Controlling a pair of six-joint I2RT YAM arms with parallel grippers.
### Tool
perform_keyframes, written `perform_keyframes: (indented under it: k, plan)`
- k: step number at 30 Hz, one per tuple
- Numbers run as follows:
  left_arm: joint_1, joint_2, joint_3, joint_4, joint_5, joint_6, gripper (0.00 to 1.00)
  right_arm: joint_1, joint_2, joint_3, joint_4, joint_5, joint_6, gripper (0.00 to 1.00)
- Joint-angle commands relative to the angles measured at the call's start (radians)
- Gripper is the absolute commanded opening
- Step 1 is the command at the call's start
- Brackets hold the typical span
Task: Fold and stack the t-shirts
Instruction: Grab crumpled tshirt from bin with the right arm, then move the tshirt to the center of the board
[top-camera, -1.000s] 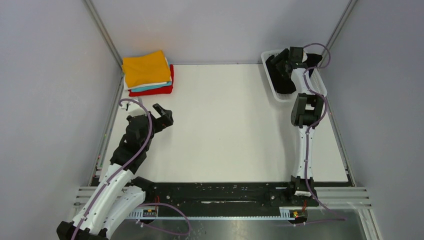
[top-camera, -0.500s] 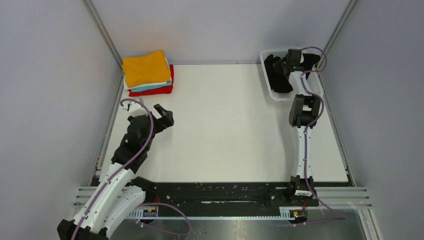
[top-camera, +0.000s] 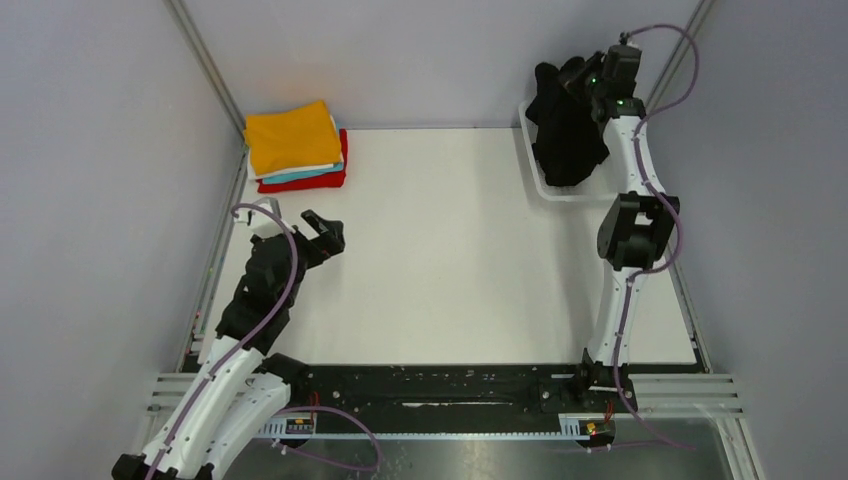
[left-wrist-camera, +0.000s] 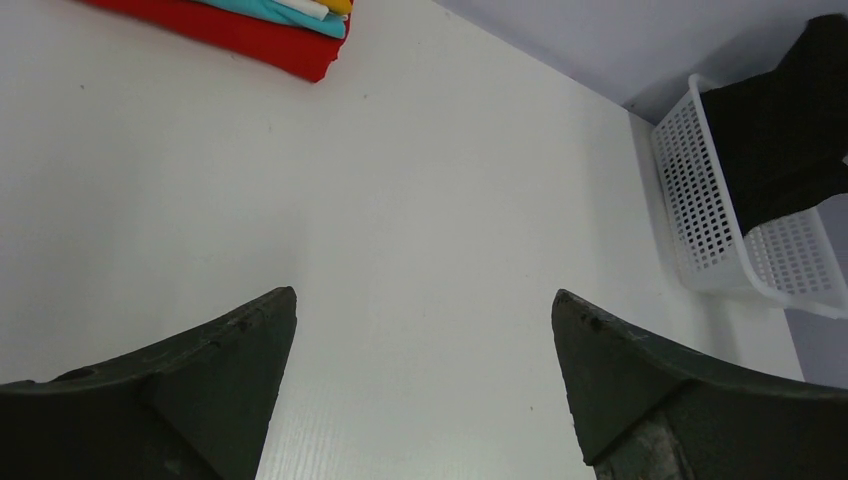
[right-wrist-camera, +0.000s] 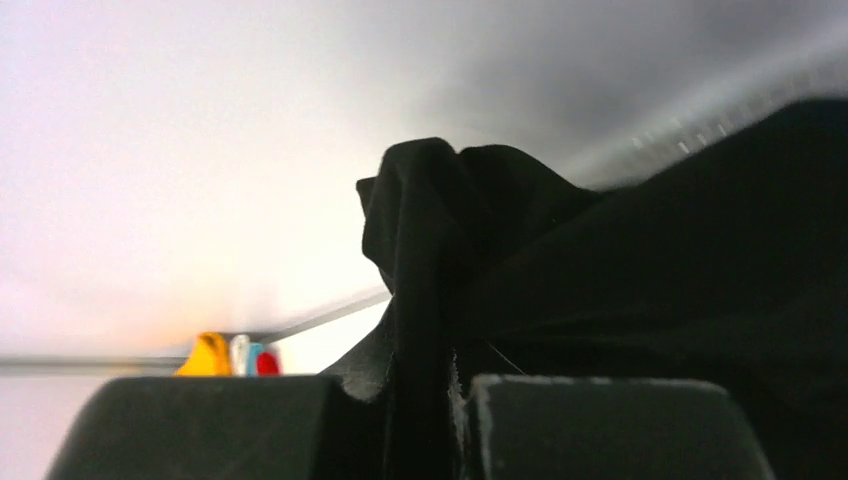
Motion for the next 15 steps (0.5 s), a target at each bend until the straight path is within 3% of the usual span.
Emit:
perform_keyframes:
  k: [1,6,15]
  plan:
    - [0.003,-0.034,0.009,0.009,0.040,-0.021,0.99,0.050,-0.280,-0.018,0.042,-0.093,-0.116,0.00]
    - [0.002,-0.063,0.027,-0.034,0.055,-0.040,0.99,0.173,-0.462,-0.012,-0.057,-0.161,-0.248,0.00]
    - [0.002,-0.109,0.064,-0.100,0.050,-0.067,0.99,0.395,-0.649,-0.016,-0.075,-0.383,-0.222,0.00]
